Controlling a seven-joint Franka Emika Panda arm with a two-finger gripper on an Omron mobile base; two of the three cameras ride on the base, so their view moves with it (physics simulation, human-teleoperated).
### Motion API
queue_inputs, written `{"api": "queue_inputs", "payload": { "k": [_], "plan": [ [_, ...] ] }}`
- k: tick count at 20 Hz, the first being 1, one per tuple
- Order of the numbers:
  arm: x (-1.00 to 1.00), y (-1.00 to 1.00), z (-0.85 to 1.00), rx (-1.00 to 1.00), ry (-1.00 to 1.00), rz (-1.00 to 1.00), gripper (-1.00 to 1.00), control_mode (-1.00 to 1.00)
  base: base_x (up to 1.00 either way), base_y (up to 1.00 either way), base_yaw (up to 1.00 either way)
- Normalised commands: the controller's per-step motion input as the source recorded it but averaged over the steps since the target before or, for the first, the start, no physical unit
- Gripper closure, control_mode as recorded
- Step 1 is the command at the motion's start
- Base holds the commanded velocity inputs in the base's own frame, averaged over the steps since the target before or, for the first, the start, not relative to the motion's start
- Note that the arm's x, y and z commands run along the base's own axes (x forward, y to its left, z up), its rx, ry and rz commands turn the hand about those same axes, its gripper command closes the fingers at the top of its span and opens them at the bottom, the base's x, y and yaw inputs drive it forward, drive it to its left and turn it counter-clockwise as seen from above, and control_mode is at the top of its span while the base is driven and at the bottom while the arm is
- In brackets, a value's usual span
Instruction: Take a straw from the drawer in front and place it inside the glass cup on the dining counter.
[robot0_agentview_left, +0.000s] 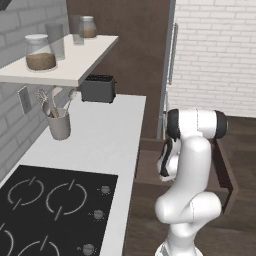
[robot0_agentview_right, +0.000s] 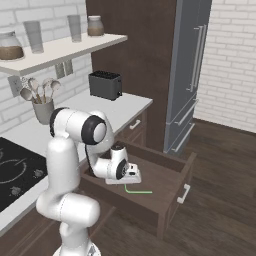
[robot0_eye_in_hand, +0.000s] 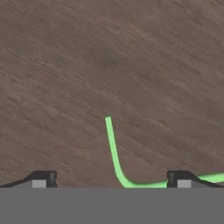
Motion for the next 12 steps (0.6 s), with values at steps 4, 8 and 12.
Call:
{"api": "queue_inputs", "payload": {
  "k": [4, 8, 12],
  "plan": [
    [0.21, -0.01, -0.29, 0.03, 0.03, 0.0, -1.0, -1.0, 0.0, 0.0, 0.0],
    [0.25, -0.1, -0.25, 0.03, 0.02, 0.0, -1.0, -1.0, 0.0, 0.0, 0.0],
    [0.29, -0.18, -0.14, 0.03, 0.0, 0.0, -1.0, -1.0, 0.0, 0.0, 0.0]
  ]
}}
